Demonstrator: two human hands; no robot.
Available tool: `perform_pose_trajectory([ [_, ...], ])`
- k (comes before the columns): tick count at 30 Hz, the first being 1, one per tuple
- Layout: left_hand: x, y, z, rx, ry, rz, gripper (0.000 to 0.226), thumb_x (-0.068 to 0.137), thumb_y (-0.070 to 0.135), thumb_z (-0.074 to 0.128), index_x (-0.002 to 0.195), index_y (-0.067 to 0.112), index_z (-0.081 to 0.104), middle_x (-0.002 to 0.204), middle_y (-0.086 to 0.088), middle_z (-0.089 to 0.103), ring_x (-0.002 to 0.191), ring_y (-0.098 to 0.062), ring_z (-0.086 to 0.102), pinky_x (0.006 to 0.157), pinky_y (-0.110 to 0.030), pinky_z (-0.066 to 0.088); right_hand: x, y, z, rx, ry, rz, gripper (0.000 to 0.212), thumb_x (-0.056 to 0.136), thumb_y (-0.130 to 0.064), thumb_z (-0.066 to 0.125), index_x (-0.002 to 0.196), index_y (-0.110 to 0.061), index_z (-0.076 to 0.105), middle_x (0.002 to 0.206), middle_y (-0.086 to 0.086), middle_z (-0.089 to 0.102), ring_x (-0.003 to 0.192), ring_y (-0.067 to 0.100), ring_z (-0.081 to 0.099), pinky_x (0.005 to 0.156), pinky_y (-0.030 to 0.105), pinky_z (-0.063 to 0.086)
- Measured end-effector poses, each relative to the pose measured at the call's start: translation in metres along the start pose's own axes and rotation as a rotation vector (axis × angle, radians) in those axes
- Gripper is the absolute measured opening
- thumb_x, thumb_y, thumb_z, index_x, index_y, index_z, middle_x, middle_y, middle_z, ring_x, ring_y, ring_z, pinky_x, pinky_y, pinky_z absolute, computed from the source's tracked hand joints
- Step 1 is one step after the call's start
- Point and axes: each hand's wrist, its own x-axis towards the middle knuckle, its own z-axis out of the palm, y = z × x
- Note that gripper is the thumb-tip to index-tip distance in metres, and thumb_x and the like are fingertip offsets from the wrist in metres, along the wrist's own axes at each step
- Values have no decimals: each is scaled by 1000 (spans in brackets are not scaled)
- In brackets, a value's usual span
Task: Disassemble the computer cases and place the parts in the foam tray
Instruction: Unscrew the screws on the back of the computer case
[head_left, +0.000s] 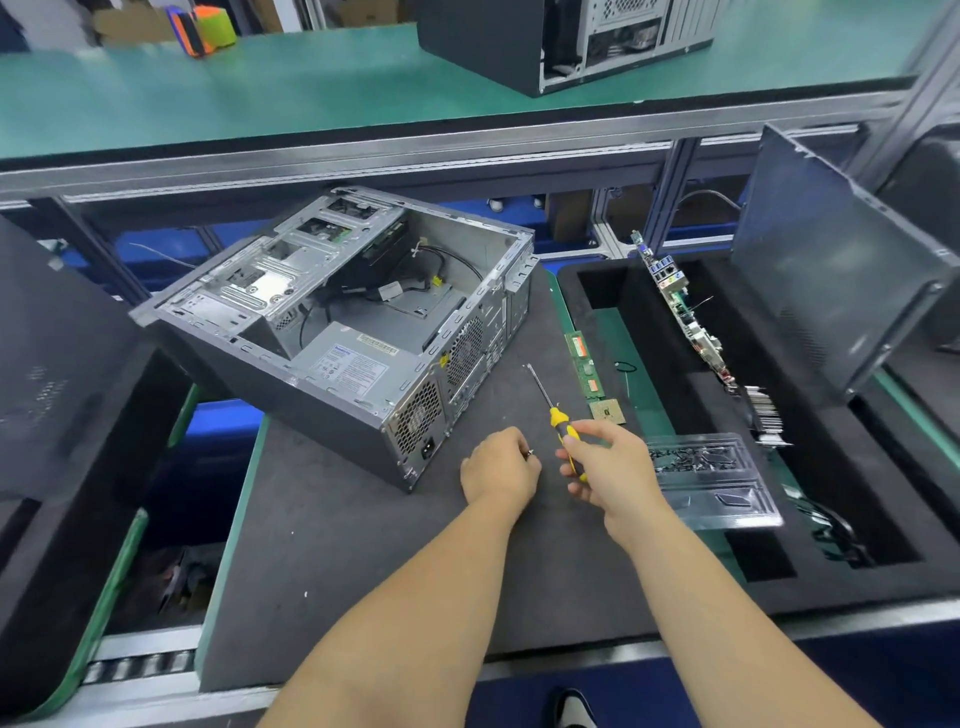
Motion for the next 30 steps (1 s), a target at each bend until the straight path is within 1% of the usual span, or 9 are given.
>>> perform_pose_trajectory([
  [4,-4,-5,-7,-87,-4,57,24,91,24,60,114,26,58,114,3,65,110,-25,60,94,-40,49,5,7,-3,-27,4,8,17,96,-7,63,105,-21,65,85,9,70,66,17,60,55,29,49],
  [7,-8,2,-33,-183,144,153,33,91,17,52,122,26,57,112,3,63,103,-26,61,88,-42,51,8,15,1,-55,-15,31,19,98,-5,59,108,-20,62,89,10,69,70,18,61,61,30,52],
  [13,-2,24,-136,-171,429,453,27,88,25,48,107,20,67,93,5,67,84,-23,58,72,-34,43,12,31,24,-152,-111,114,17,96,-4,54,102,-15,66,81,8,63,64,17,53,51,27,42],
  [15,6,20,-167,-135,429,422,27,88,30,46,103,23,66,83,10,64,80,-22,57,74,-35,45,13,35,29,-194,-113,101,10,93,-10,59,99,-14,67,76,7,62,61,16,50,47,25,38],
  [17,19,4,-188,-37,385,330,25,94,29,47,108,23,67,96,4,70,93,-26,62,87,-41,50,12,39,31,-258,-112,55,7,90,-20,67,94,-14,68,71,4,62,55,13,48,45,23,36],
  [20,30,-36,-198,175,357,163,33,100,30,43,121,22,68,119,-7,70,114,-33,57,100,-44,45,9,43,30,-364,-108,-18,17,84,-34,76,87,-18,70,69,-4,63,47,4,49,47,22,35],
  [23,31,-60,-188,225,423,156,36,99,31,42,118,22,71,123,-7,68,121,-32,53,104,-45,39,9,48,28,-446,-93,-44,20,81,-39,77,81,-20,70,73,-9,63,58,7,50,53,23,34],
  [27,36,-59,-183,261,386,91,47,100,43,34,133,27,64,141,0,57,139,-30,40,118,-48,28,10,50,31,-520,-79,-63,20,83,-39,75,81,-20,69,75,-4,65,60,15,50,55,25,35],
  [30,37,-59,-184,263,375,59,47,101,44,33,130,27,65,139,1,56,138,-28,39,116,-48,26,11,50,38,-559,-79,-79,20,85,-39,74,83,-20,69,92,-7,68,77,22,63,62,27,43],
])
